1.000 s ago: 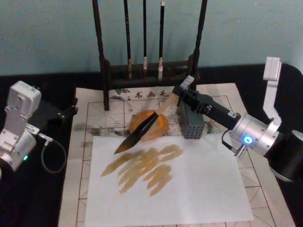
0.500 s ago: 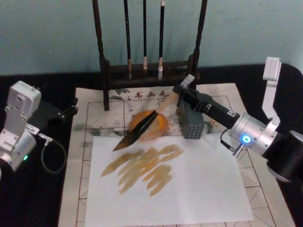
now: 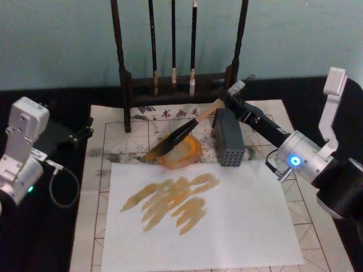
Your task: Pick up the brush from the inkstone, write on the paper, then place the brush back to its original position.
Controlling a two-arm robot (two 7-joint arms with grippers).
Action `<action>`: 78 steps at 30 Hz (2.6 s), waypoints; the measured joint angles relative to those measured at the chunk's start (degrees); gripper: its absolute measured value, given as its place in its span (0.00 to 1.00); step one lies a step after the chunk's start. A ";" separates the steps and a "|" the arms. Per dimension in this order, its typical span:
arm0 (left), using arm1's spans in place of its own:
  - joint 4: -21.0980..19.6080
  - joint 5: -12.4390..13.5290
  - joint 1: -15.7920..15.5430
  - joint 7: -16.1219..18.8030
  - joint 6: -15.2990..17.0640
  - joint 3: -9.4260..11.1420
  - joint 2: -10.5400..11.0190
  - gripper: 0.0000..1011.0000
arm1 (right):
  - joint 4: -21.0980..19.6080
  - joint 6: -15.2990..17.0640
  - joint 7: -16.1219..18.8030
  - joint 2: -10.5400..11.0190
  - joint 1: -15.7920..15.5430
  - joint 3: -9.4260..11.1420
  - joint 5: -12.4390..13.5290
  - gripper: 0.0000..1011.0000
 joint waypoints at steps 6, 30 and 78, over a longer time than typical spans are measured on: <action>0.00 0.00 0.00 0.00 0.00 0.00 0.00 0.99 | -0.24 -0.60 -1.67 -0.10 -0.55 0.57 -0.26 0.17; 0.00 0.00 0.00 0.00 0.00 0.00 0.00 0.99 | -1.75 -2.55 -7.83 -0.84 -2.78 3.79 -3.82 0.17; 0.00 0.00 0.00 0.00 0.00 0.00 0.00 0.99 | 1.75 2.60 -9.12 -1.33 -3.33 5.98 2.08 0.17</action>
